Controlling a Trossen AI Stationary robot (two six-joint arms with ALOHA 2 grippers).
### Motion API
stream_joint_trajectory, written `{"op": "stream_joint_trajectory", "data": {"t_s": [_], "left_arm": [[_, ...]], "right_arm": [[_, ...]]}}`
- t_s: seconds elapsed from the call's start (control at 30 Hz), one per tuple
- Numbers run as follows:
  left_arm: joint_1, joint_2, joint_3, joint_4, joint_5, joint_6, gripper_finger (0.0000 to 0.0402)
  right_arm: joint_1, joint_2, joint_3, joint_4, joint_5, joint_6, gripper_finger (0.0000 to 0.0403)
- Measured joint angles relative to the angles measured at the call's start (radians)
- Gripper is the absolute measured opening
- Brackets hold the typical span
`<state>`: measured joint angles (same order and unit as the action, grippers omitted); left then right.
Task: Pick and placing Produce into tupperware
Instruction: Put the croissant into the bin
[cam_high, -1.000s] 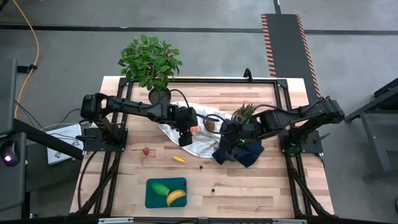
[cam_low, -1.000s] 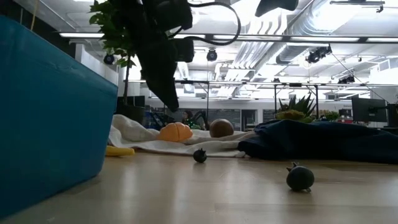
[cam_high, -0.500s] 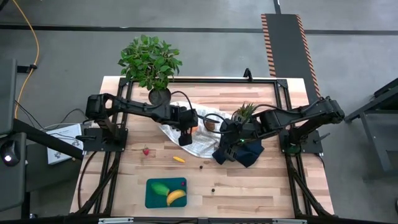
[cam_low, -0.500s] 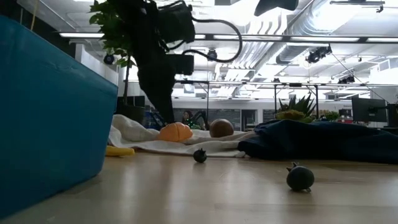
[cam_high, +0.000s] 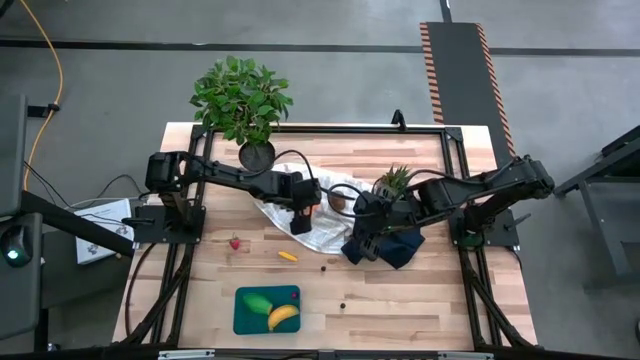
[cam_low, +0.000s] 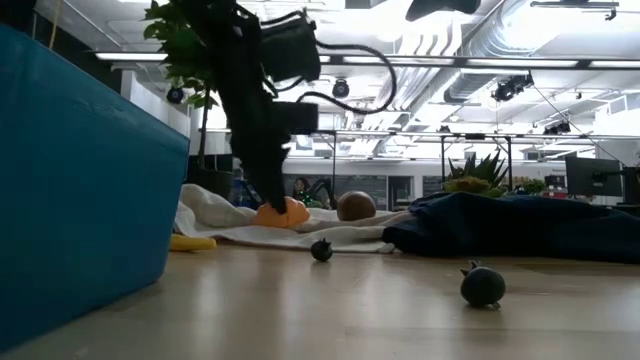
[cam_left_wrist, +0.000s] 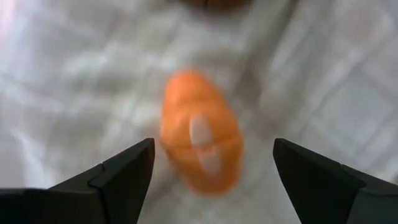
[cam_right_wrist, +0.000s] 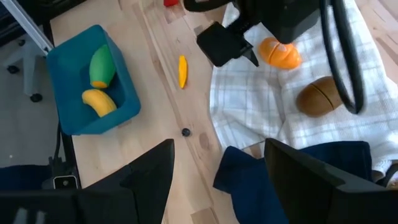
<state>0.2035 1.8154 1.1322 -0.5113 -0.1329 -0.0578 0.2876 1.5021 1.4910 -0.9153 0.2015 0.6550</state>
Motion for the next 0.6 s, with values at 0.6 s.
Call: {"op": "stream_joint_trajectory", "data": {"t_s": [0.6], "left_arm": [[0.0, 0.018, -0.001, 0.003, -0.018, 0.003, 0.0265]], "right_arm": [[0.001, 0.0, 0.0, 0.006, 0.01, -0.004, 0.0241]]}}
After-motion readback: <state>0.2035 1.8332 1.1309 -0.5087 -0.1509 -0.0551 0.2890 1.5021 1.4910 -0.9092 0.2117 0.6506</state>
